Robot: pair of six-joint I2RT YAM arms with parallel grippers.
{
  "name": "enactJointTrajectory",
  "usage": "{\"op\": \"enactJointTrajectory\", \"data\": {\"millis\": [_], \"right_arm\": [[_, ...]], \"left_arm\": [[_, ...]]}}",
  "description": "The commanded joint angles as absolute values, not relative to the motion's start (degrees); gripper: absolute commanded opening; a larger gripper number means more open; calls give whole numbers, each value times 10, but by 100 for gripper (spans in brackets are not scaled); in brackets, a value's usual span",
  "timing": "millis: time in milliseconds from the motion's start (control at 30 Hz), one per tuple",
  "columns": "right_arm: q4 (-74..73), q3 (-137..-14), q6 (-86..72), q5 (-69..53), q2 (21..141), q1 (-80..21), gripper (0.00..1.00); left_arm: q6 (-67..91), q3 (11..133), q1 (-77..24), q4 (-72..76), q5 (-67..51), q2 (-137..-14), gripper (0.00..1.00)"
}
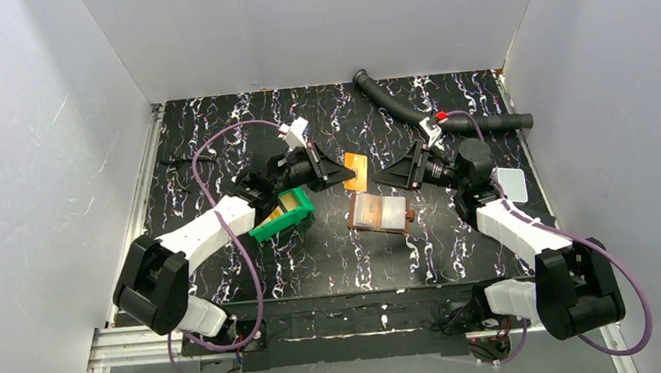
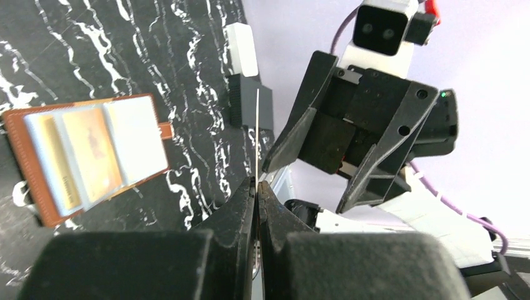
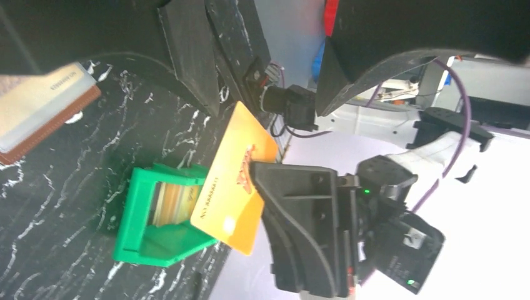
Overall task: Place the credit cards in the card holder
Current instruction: Insert the credit card into the card holder.
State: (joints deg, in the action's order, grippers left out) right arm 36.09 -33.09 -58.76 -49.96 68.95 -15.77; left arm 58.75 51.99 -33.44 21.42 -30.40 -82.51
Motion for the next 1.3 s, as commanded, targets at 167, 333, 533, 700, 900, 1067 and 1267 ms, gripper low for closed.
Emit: {"op": "enactJointTrajectory", "data": {"millis": [167, 333, 533, 700, 900, 1067, 1267], "right_arm": [[673, -273, -802, -515, 706, -127, 45], [663, -253, -801, -507, 705, -101, 50], [580, -256, -747, -514, 681, -77, 56], [609, -275, -768, -535, 688, -76, 51], [643, -286, -791, -536, 693, -77, 45], [656, -287, -802, -528, 694, -76, 34], [653, -276, -790, -512, 695, -76, 5]], "left_arm": [[646, 526, -376, 348, -281, -847, 0], [648, 528, -380, 364, -280, -842, 0], [648, 528, -381, 365, -282, -842, 0], [653, 543, -386, 369, -302, -858, 0], [656, 563, -401, 382, -310, -879, 0], [661, 569, -407, 394, -313, -891, 0], [665, 575, -412, 400, -316, -909, 0]]}}
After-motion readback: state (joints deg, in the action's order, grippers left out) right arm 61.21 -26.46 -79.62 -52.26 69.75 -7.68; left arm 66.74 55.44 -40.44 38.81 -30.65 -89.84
